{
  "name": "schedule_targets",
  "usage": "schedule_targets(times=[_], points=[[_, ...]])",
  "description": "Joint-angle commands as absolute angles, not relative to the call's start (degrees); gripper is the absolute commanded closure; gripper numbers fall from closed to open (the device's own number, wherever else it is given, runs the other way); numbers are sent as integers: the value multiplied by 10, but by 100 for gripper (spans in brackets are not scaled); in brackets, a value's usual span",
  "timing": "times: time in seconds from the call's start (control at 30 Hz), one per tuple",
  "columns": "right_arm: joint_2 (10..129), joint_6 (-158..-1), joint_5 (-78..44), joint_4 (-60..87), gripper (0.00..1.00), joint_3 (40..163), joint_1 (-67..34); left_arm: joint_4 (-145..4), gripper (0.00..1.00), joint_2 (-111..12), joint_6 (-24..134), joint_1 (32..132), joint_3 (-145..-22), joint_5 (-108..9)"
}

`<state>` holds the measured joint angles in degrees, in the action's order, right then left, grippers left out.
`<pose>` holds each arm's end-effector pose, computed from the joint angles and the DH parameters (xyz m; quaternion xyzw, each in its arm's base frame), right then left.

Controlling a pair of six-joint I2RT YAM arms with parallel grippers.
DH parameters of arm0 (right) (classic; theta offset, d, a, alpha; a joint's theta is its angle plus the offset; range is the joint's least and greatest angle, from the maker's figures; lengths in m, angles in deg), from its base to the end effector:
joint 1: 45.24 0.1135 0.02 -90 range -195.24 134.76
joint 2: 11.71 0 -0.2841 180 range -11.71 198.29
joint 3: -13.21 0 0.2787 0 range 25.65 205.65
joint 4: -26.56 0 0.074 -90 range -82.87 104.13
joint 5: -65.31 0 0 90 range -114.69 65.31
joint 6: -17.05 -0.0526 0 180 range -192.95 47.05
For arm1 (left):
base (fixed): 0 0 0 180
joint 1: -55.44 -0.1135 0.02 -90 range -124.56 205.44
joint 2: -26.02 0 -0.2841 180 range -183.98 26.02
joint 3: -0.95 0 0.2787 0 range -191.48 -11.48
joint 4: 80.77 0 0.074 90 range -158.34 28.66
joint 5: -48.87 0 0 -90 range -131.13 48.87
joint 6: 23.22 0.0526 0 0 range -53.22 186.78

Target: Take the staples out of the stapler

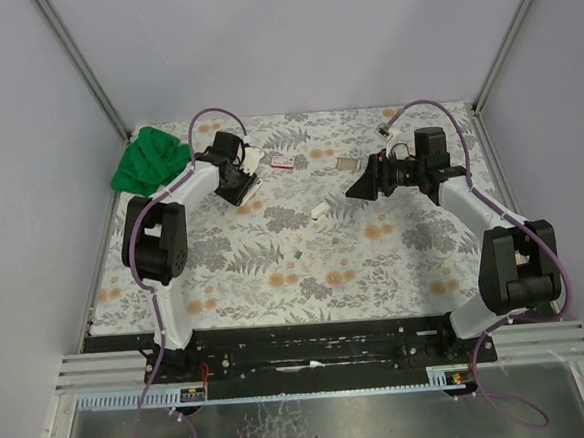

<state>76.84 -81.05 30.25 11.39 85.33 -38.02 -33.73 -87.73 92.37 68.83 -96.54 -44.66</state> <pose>0.3606 0.0891 0.2641 -0.2191 0.7762 0.4568 0.3753 0.4456 -0.1094 0.1825 0.3312 0.9144 -0.0053 0.2327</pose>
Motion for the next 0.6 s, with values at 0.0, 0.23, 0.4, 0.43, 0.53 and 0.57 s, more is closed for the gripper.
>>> schedule_targets(times=[0.0, 0.23, 0.4, 0.43, 0.53, 0.57], points=[[745, -806, 306, 129, 34, 852, -380, -330, 65, -884, 929, 684, -984, -456], [745, -808, 309, 133, 33, 850, -380, -329, 58, -885, 928, 683, -989, -456], [745, -809, 309, 133, 33, 849, -380, -328, 56, -885, 928, 682, -992, -453], [746, -809, 309, 134, 33, 849, -380, -329, 54, -885, 927, 681, -993, -453], [745, -810, 308, 135, 33, 849, -380, -328, 46, -884, 925, 680, -996, -452], [746, -810, 307, 134, 32, 849, -380, -328, 42, -884, 924, 680, -998, -452]])
